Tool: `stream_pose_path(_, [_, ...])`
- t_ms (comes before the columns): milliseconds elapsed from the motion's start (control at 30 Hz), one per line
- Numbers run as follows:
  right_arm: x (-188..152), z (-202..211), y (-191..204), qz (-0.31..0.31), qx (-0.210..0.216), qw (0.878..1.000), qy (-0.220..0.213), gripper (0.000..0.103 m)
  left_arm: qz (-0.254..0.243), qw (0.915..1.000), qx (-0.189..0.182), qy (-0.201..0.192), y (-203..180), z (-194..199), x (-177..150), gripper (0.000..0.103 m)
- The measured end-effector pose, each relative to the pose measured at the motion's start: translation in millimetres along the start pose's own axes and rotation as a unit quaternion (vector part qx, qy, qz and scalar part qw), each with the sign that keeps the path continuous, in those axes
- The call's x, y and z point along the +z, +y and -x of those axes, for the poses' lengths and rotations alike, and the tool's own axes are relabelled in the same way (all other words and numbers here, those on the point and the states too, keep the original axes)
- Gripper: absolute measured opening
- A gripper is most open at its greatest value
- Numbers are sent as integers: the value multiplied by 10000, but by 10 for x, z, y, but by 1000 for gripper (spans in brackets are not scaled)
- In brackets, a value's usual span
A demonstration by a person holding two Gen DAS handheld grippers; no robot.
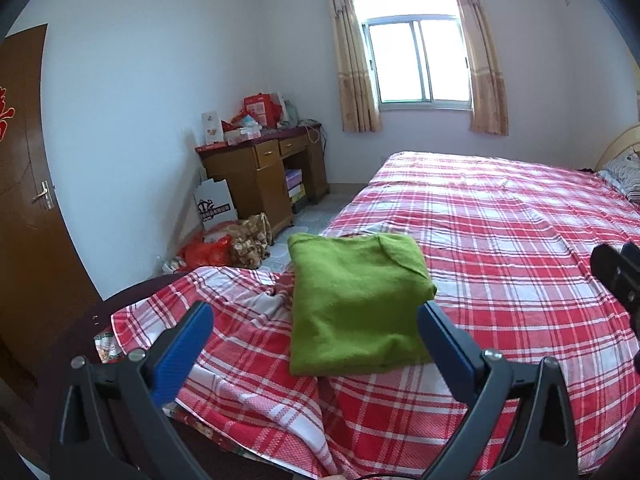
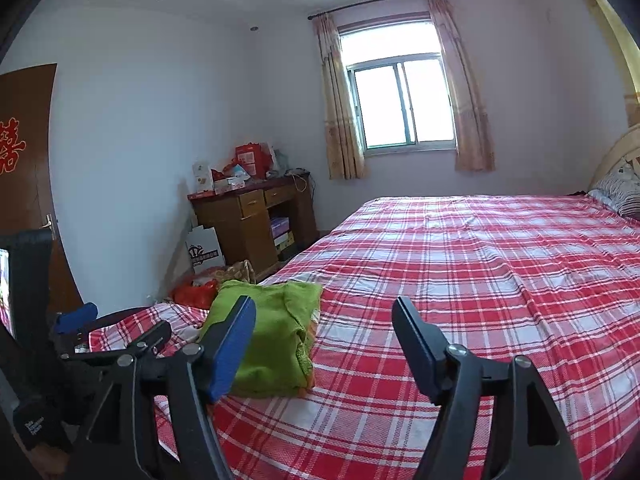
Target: Fold small clothes
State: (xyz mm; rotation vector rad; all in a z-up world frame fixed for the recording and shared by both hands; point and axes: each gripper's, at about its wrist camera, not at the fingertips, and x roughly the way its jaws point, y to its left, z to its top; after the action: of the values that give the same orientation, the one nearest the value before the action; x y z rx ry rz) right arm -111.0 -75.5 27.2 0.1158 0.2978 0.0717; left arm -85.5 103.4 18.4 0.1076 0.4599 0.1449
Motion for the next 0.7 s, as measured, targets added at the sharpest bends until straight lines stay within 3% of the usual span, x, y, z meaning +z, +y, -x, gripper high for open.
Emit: stream_pose_path(700, [14, -13, 75, 59, -60, 9999, -68, 72, 36, 9999, 89, 43, 70, -59, -12, 103])
